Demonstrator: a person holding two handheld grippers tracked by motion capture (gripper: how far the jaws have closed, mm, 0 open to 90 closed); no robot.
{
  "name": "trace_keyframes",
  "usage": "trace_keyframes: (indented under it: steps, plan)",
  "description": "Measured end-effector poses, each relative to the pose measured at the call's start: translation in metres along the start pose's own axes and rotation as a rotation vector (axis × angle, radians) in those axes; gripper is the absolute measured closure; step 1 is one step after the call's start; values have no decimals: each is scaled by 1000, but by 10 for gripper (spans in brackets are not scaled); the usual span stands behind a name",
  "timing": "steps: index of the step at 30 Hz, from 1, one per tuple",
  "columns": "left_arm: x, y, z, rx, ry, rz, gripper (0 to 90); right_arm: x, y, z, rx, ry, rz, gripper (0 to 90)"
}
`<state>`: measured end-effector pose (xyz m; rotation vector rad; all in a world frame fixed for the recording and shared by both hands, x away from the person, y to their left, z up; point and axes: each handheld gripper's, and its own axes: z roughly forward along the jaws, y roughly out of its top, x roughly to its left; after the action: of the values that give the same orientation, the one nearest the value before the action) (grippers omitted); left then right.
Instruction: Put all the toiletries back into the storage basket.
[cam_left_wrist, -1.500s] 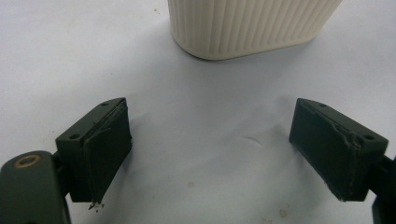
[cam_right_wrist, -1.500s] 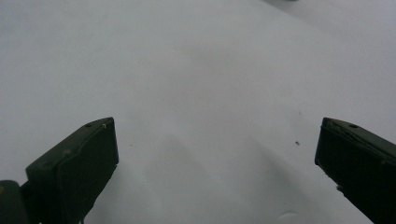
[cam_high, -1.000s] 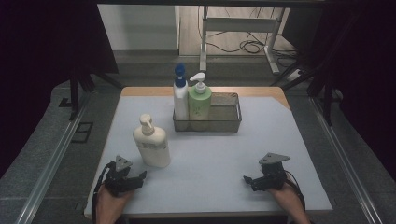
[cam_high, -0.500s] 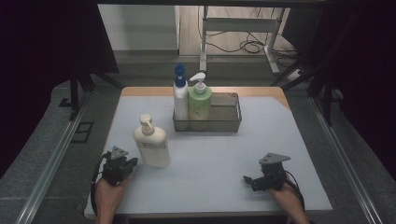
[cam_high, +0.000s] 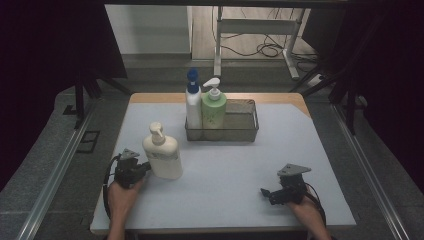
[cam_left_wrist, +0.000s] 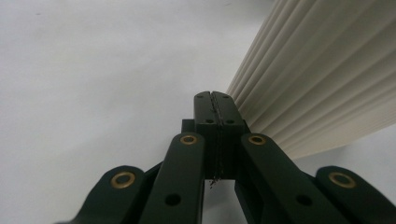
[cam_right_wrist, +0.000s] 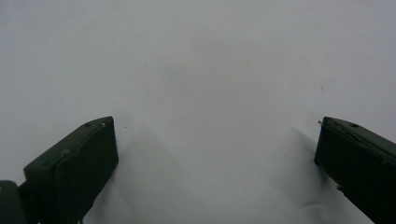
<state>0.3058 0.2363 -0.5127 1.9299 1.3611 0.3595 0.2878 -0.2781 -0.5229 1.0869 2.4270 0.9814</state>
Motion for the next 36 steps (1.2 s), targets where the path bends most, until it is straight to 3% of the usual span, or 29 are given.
trace_keyframes:
  steps: [6,13,25,36]
  plan:
    - [3,-1,1,-3,-25,-18,893,0,0,0,0,1,1,0]
    - [-4,-1,1,7,-30,8,893,0,0,0,-2,-1,-3,0]
    - [-20,0,3,23,-39,50,893,0,0,0,-1,1,-1,0]
    - [-46,-2,6,41,-75,99,893,0,0,0,-1,0,-1,0]
